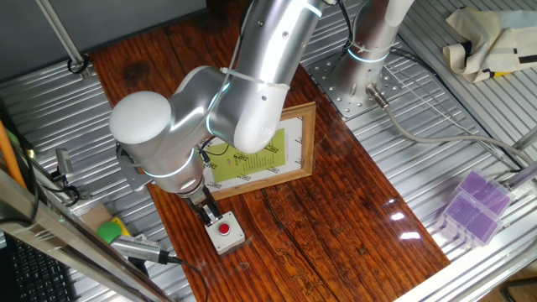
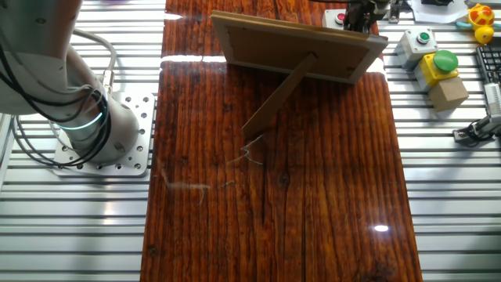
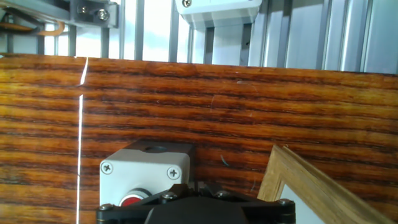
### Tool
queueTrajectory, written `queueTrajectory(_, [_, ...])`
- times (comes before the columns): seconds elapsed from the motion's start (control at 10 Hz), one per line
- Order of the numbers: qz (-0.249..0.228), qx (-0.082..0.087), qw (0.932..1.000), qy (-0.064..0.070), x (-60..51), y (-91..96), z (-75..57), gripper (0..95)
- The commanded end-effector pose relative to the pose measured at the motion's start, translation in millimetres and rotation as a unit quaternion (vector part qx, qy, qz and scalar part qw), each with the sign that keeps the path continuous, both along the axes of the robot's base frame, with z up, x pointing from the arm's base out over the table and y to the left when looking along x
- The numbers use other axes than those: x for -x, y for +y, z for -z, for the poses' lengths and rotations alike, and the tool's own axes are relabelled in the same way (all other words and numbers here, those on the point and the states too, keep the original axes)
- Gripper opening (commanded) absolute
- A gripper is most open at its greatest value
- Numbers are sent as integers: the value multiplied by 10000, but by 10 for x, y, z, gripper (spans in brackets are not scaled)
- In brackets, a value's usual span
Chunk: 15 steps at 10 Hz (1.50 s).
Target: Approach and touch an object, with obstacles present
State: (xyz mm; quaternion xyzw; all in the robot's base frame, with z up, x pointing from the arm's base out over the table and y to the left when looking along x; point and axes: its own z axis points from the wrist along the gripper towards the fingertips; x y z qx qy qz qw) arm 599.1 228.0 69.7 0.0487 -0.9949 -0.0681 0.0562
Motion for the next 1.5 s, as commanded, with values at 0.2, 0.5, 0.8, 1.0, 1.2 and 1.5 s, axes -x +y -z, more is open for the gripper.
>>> queueTrajectory(0.2, [-9, 3, 10000, -8, 2, -7, -3, 0])
queueTrajectory(0.5, [-21, 10, 10000, -7, 2, -9, -4, 0])
queueTrajectory(0.8, [-35, 12, 10000, -11, 3, -32, -16, 0])
queueTrajectory(1.0, [-63, 2, 10000, -29, 5, -52, -26, 0])
queueTrajectory(1.2, [-115, 3, 9999, -35, 9, -93, -46, 0])
queueTrajectory(1.5, [-166, 77, 9998, -26, 13, -117, -61, 0])
